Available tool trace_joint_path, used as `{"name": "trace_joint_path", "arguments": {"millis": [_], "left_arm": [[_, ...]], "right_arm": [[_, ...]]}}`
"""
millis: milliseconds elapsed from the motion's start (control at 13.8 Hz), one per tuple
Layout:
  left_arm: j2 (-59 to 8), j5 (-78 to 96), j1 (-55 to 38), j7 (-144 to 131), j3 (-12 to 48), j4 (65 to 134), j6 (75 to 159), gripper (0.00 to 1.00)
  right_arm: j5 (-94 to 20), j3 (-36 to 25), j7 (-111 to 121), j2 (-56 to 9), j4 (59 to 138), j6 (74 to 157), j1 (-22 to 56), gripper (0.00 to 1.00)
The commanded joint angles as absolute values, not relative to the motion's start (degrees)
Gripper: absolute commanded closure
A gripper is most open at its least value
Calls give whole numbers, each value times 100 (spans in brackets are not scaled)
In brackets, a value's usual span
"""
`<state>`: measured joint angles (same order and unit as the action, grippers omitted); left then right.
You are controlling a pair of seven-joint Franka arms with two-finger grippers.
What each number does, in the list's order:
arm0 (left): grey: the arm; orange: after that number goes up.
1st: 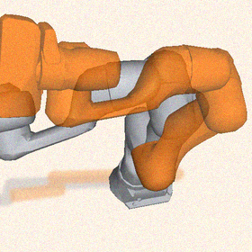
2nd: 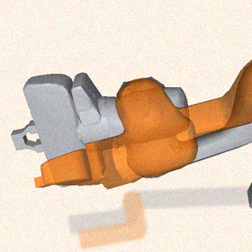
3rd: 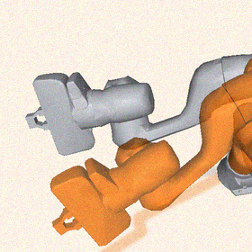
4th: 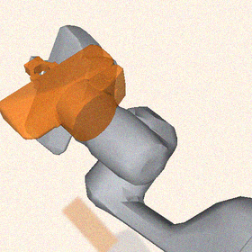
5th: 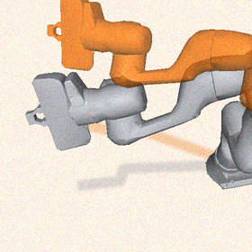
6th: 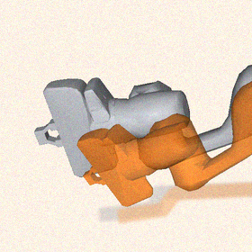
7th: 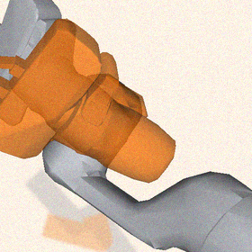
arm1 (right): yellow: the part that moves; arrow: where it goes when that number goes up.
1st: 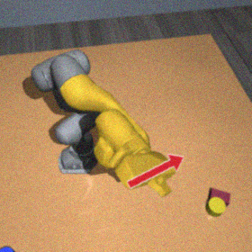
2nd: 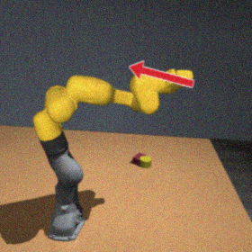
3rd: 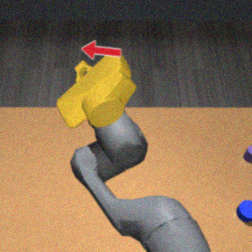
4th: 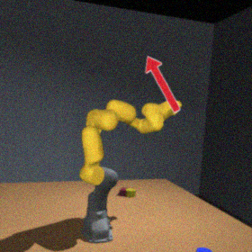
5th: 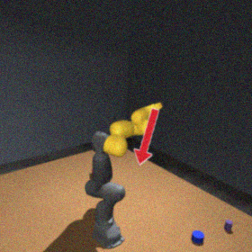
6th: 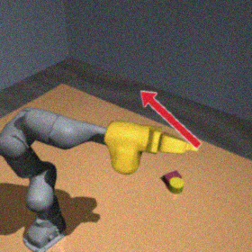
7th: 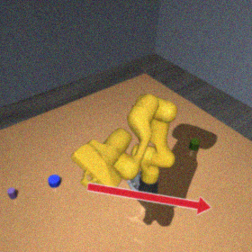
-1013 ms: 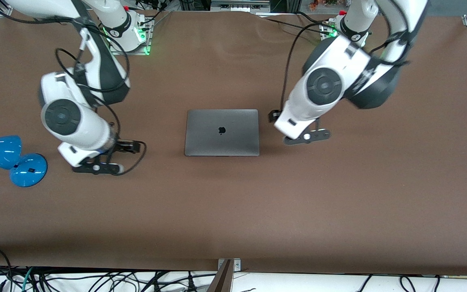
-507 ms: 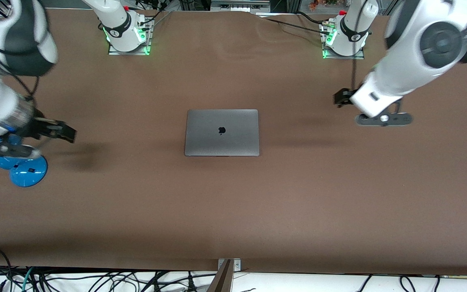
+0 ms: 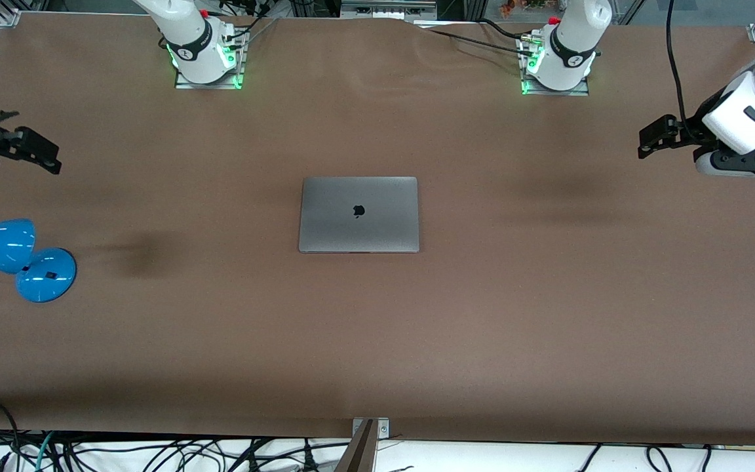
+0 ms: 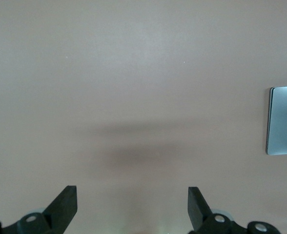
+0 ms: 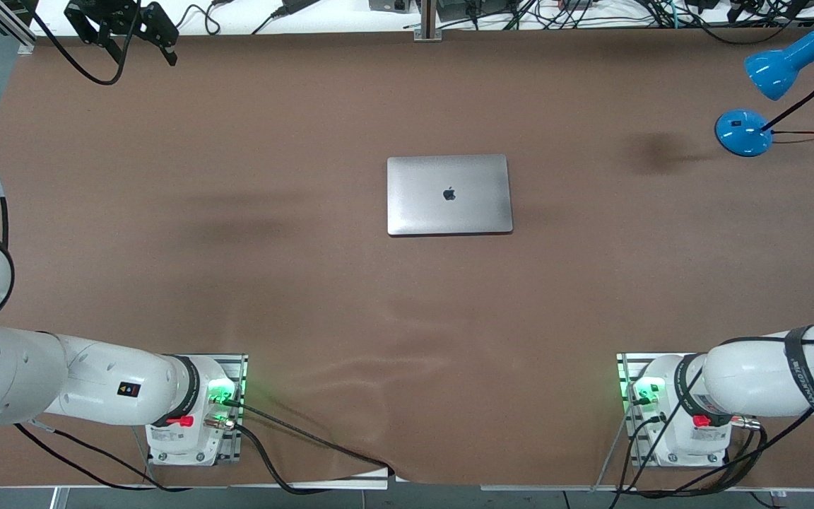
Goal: Close laptop with both arms from behind
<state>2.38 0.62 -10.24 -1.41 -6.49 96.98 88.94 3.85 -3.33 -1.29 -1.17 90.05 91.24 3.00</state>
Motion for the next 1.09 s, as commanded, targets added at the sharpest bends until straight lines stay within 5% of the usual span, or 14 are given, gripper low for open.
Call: {"name": "trace_joint_path", "arguments": {"millis": [0,1013], "left_arm": [[229,167,-1142,-201,-642,9589,8894,0],[202,97,-1204,-220,-624,9589,8895,0]], "right_arm": [[107,-351,-141,-53,9255,9149,211,0],[123,-360,-123,-70,9202,8938,202,0]]}}
